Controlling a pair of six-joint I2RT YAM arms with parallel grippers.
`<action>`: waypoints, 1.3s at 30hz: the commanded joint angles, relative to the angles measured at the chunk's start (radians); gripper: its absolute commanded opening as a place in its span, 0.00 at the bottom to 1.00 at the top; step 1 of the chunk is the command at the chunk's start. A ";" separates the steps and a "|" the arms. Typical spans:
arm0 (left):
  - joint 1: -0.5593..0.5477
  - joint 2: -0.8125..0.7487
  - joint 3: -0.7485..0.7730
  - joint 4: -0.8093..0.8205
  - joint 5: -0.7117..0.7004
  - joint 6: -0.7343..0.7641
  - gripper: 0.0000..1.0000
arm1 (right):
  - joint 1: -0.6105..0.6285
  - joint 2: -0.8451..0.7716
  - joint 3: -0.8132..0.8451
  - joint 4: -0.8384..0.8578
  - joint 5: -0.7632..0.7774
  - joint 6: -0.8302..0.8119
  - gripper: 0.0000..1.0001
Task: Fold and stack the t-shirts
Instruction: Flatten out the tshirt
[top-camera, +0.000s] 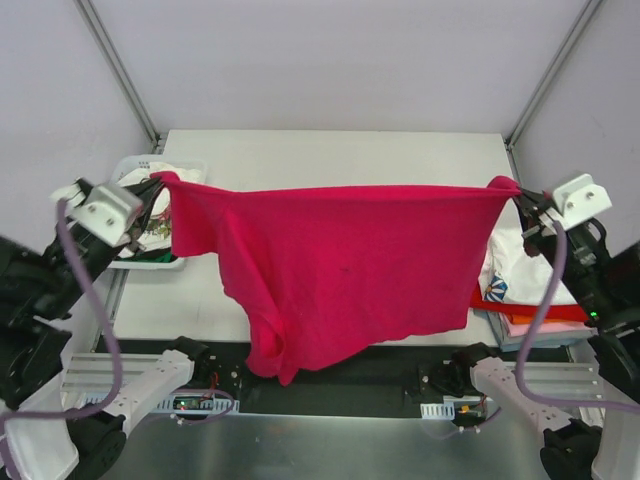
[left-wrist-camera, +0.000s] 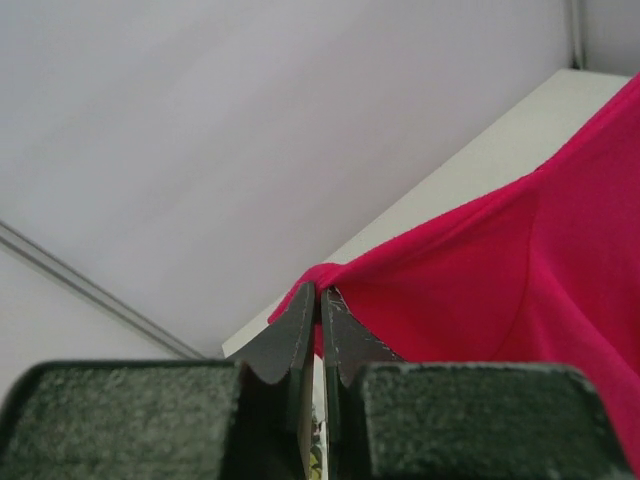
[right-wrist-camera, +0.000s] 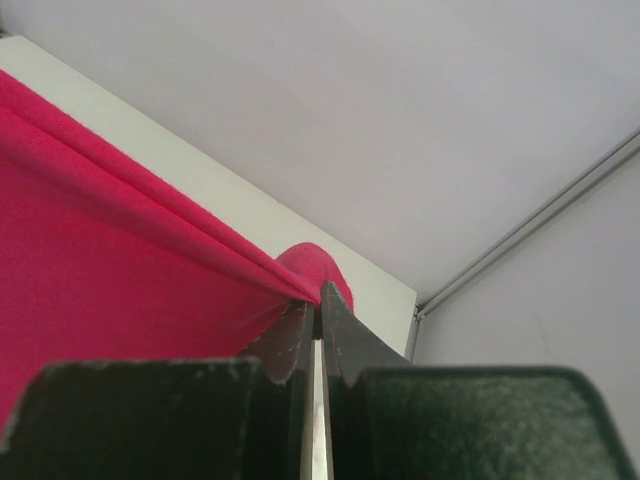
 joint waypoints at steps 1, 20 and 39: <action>0.007 0.050 -0.092 0.160 -0.140 0.068 0.00 | -0.007 0.037 -0.073 0.141 0.133 -0.070 0.00; 0.009 0.114 -0.337 0.283 -0.182 0.133 0.00 | -0.007 0.120 -0.269 0.198 0.220 -0.138 0.01; 0.007 0.145 -0.462 0.409 -0.228 0.157 0.00 | -0.007 0.124 -0.236 0.158 0.248 -0.139 0.01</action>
